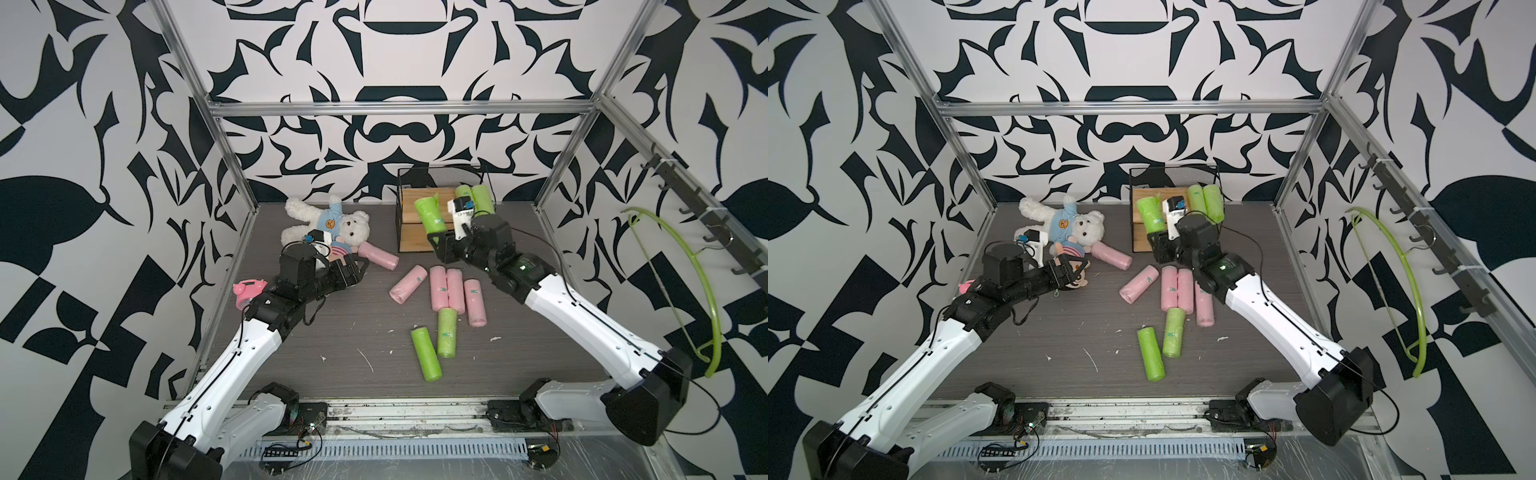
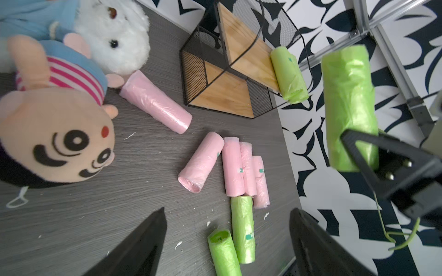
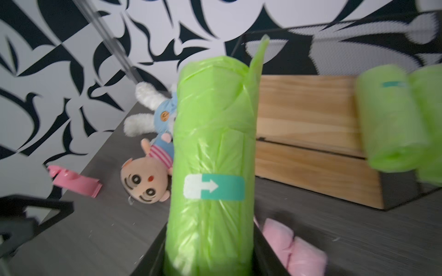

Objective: Sort the rolls of trash bags by color and place them on the shelf
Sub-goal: Place the roll of trash bags on the shelf.

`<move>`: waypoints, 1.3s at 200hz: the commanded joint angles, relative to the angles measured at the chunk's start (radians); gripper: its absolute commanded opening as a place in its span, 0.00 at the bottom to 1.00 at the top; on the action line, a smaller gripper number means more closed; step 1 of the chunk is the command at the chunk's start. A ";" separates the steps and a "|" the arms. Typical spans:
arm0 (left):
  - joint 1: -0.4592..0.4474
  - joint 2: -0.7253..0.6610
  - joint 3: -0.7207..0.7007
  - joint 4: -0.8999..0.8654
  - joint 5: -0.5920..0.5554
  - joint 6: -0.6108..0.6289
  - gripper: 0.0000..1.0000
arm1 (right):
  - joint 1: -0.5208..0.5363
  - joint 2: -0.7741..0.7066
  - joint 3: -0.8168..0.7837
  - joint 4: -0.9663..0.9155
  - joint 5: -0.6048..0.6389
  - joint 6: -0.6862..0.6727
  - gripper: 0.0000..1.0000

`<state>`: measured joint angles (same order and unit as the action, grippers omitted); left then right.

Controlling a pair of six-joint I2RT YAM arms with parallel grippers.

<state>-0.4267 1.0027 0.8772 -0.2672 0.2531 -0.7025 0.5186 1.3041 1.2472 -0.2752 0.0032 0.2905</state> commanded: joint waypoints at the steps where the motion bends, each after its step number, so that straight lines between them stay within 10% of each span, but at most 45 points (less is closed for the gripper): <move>1: -0.006 0.022 0.029 -0.001 0.075 0.055 0.87 | -0.080 0.036 0.109 -0.032 0.052 -0.080 0.39; 260: -0.012 0.077 0.033 -0.015 0.085 0.062 0.88 | -0.125 0.639 0.635 -0.125 0.427 -0.265 0.46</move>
<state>-0.4351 1.0931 0.8993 -0.2707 0.3305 -0.6502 0.3885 1.9659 1.8202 -0.4278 0.3557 0.0555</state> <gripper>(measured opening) 0.876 0.453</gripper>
